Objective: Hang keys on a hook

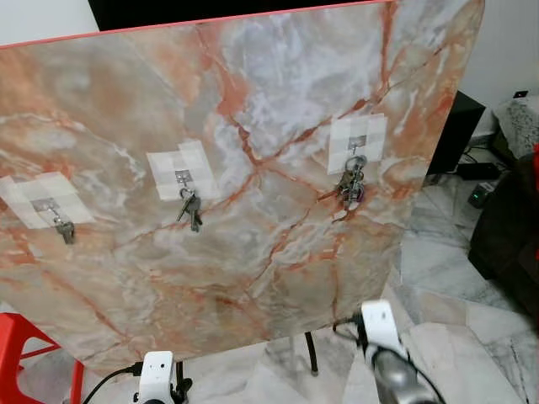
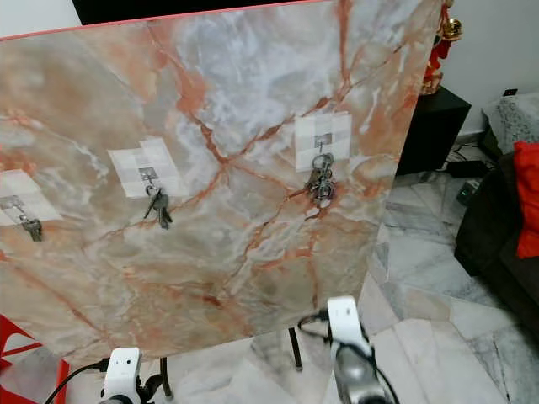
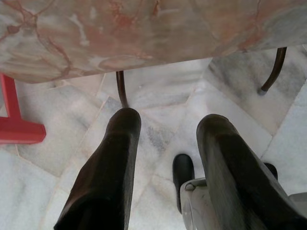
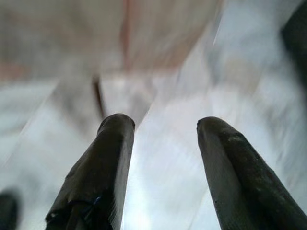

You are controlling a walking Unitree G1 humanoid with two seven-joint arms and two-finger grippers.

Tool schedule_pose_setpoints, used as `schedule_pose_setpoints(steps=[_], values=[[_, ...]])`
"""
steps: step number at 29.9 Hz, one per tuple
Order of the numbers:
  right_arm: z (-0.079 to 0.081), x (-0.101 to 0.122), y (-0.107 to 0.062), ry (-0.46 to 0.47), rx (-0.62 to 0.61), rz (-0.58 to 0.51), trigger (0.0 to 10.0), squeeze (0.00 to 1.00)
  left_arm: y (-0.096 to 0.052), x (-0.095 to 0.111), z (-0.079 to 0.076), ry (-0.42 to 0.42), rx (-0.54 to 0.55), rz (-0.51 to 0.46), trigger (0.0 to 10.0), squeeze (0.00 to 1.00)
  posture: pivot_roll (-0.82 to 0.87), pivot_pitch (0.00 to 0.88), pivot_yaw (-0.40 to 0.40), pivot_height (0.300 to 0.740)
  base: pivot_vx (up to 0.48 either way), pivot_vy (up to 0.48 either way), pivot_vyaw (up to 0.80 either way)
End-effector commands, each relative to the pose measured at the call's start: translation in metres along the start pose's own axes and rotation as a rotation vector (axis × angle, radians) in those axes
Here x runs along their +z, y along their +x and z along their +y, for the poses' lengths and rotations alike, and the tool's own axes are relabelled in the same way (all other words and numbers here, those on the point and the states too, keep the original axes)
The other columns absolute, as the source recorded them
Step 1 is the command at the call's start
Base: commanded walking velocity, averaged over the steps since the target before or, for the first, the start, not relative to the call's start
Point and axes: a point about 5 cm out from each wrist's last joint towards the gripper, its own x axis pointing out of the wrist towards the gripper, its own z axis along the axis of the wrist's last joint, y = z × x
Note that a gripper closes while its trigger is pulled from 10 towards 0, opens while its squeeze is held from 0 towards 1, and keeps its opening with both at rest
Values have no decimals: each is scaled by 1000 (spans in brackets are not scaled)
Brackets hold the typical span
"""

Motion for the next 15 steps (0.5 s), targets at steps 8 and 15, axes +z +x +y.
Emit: schedule_pose_setpoints(steps=[8, 15], values=[[-5, -46, -9, 303, -9, 157, 10000, 0, -1, -6, 1, 50, 6, 48, 10000, 0, -34, 0, 40, 740, 0, 0, 0], [-12, -45, -8, 244, 17, 144, 10000, 0, 0, -4, -1, 47, 22, 48, 10000, 0, -21, 0, 11, 740, 0, 0, 0]])
